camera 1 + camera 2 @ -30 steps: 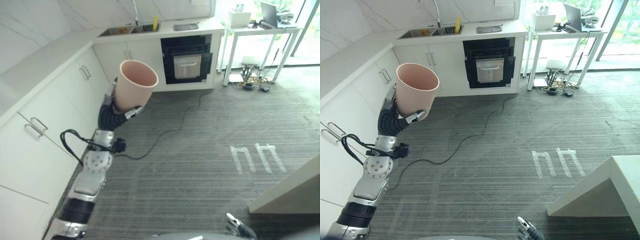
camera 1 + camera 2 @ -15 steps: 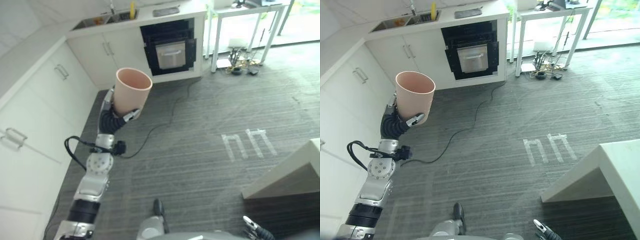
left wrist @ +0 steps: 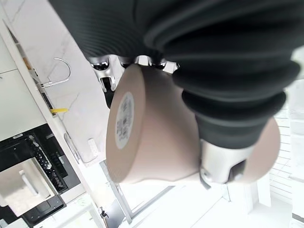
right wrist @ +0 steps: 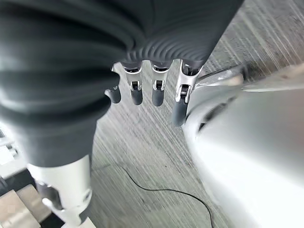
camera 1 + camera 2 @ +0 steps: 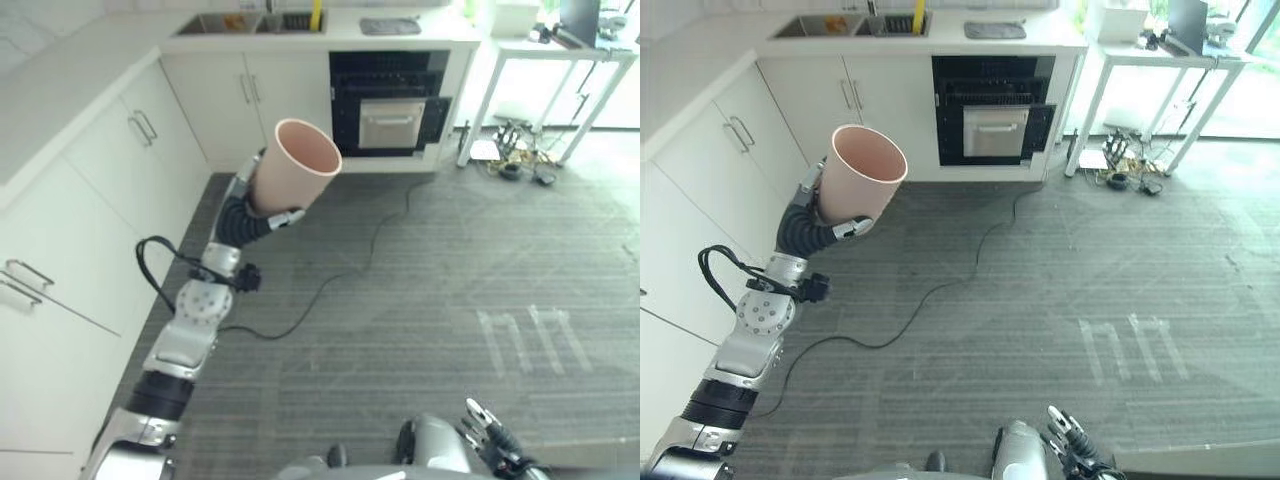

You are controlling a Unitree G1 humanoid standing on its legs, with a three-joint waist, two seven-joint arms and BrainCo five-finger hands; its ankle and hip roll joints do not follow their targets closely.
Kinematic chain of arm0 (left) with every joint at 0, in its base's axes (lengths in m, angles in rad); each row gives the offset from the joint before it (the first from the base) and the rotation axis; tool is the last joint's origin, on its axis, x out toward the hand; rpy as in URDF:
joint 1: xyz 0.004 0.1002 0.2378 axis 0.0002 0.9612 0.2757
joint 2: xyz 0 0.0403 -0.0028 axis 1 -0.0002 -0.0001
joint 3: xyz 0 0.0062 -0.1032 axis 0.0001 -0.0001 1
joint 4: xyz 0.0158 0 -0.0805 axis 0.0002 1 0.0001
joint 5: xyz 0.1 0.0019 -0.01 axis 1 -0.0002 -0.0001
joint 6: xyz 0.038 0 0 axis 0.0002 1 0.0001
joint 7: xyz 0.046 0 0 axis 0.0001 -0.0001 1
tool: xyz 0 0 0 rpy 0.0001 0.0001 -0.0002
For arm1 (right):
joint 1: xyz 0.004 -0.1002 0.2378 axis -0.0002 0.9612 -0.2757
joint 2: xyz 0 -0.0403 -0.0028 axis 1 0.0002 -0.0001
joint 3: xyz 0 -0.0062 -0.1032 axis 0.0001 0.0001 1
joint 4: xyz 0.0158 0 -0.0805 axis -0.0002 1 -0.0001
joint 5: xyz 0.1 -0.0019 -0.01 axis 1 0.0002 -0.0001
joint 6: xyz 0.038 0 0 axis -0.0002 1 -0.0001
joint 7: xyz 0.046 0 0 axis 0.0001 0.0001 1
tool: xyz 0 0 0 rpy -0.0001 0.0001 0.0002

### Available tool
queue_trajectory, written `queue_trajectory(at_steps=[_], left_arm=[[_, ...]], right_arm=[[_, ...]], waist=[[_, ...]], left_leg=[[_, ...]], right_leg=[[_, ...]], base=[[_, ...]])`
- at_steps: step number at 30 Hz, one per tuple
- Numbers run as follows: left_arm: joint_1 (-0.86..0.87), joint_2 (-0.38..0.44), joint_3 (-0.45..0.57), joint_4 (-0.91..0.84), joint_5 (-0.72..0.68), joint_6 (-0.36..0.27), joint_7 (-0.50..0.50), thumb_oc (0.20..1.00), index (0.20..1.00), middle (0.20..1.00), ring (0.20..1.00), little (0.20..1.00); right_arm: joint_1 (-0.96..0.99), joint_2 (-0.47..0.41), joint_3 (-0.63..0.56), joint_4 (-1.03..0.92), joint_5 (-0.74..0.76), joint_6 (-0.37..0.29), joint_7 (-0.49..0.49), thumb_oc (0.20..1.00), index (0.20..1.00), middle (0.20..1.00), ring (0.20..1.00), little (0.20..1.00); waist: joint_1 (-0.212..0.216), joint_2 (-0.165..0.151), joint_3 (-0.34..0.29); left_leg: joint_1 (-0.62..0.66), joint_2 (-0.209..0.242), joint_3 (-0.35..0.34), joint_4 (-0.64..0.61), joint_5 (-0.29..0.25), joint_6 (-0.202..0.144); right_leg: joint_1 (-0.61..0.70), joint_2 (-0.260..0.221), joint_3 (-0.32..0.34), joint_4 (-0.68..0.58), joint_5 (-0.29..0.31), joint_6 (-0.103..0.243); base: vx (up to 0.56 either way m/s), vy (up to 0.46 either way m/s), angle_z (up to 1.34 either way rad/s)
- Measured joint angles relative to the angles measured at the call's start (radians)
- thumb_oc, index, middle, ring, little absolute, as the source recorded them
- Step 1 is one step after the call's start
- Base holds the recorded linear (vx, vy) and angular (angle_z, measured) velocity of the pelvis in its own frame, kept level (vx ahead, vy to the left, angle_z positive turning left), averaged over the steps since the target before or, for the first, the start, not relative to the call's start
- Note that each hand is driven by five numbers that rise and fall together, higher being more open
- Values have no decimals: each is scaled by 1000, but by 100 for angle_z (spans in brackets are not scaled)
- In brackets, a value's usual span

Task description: Place the dishes in the dishwasher.

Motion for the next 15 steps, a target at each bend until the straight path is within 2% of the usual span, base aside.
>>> queue_trajectory(at_steps=[1,2,3,4,5,6,7,8,9,10,11,12,13,14,15], left_arm=[[8,0,-1,0,0,5,-1,200,200,200,200,200],[13,1,0,-1,0,4,-2,200,200,200,200,200],[39,15,5,-8,-1,1,-12,200,200,200,200,200],[79,13,10,-9,-1,-2,-22,200,200,200,200,200],[91,11,10,-9,-1,-2,-27,200,200,200,200,200],[101,-25,4,-12,-1,0,-40,200,200,200,200,200],[103,-26,5,-21,-2,-1,-40,200,200,200,200,200],[95,-33,7,-23,-3,-1,-34,200,200,200,200,200],[98,-33,1,-43,-1,1,-33,200,200,200,200,200],[113,-52,16,-89,0,1,-3,200,200,200,200,200],[117,-52,17,-98,-1,0,1,200,200,200,200,200],[90,-49,12,-93,-1,-4,-6,200,200,200,200,200],[86,-47,20,-87,-2,-14,-5,200,200,200,200,200],[87,-33,23,-73,-3,-16,-5,200,200,200,200,200],[86,-12,25,-57,-3,-16,-5,200,200,200,200,200]], right_arm=[[0,1,0,11,0,1,3,1000,1000,1000,1000,1000],[8,6,-1,23,0,1,5,1000,1000,1000,1000,1000],[28,27,-1,23,-1,1,11,1000,1000,1000,1000,1000],[31,31,-12,24,-2,-2,8,1000,1000,1000,1000,1000],[31,28,-23,24,-2,-4,7,1000,1000,1000,1000,1000],[18,18,-5,47,-3,-20,-8,1000,1000,1000,1000,1000],[21,11,2,36,-3,-24,-9,1000,1000,1000,1000,1000],[-10,-24,33,-3,-3,-37,-6,1000,1000,1000,1000,1000],[-18,-32,44,-9,-5,-28,-7,1000,1000,1000,1000,1000],[-39,-22,101,-29,-5,-25,-1,1000,1000,1000,1000,1000],[-39,-24,97,-28,-5,-26,1,1000,1000,1000,1000,1000],[-40,-19,75,-9,-6,-32,12,1000,1000,1000,1000,1000],[-53,-4,38,30,-5,-32,13,1000,1000,1000,1000,1000],[-51,-5,40,42,-7,-32,15,1000,1000,1000,1000,1000],[-52,-4,40,59,-18,-32,19,1000,1000,1000,1000,1000]], waist=[[-4,-6,0],[-5,-10,1],[-3,-17,-3],[-5,0,-15],[-8,22,-17],[-24,67,-11],[-21,63,-12],[-26,62,-14],[-26,57,-16],[6,22,-35],[7,23,-34],[8,20,-37],[20,-3,-28],[27,-19,-21],[26,-31,-17]], left_leg=[[22,-6,-5,1,-21,-6],[48,-6,-8,1,-28,5],[111,0,-16,2,-78,-14],[156,40,-20,1,-121,-63],[162,65,-20,2,-132,-81],[160,139,-46,87,-152,-116],[162,166,-44,158,-145,-129],[154,183,-53,244,-98,-172],[148,193,-80,300,-88,-189],[-92,214,-176,779,246,-263],[-172,219,-176,930,273,-271],[-323,222,-128,1131,247,-237],[-406,212,-57,1149,136,-167],[-430,165,-23,995,51,-128],[-436,140,25,809,12,-87]], right_leg=[[4,-15,2,-48,46,3],[24,-20,-1,-79,82,5],[35,-40,-8,-65,126,7],[64,-29,-44,-71,227,-23],[79,-10,-67,-71,249,-35],[96,41,-103,52,150,-146],[109,52,-102,109,104,-209],[127,65,-97,202,-27,-195],[131,71,-88,237,-76,-209],[200,126,-61,198,-137,-276],[233,146,-58,171,-150,-304],[245,156,-69,163,-181,-338],[275,154,-71,126,-163,-307],[330,158,-67,64,-145,-292],[382,168,-70,6,-136,-280]], base=[[345,-123,9],[395,-152,6],[740,-357,3],[856,-458,3],[696,-395,32],[531,-287,25],[400,-233,11],[587,-384,-19],[624,-532,-68],[517,-427,-68],[388,-269,-55],[193,22,-6],[262,60,0],[263,93,-18],[212,124,-20]])
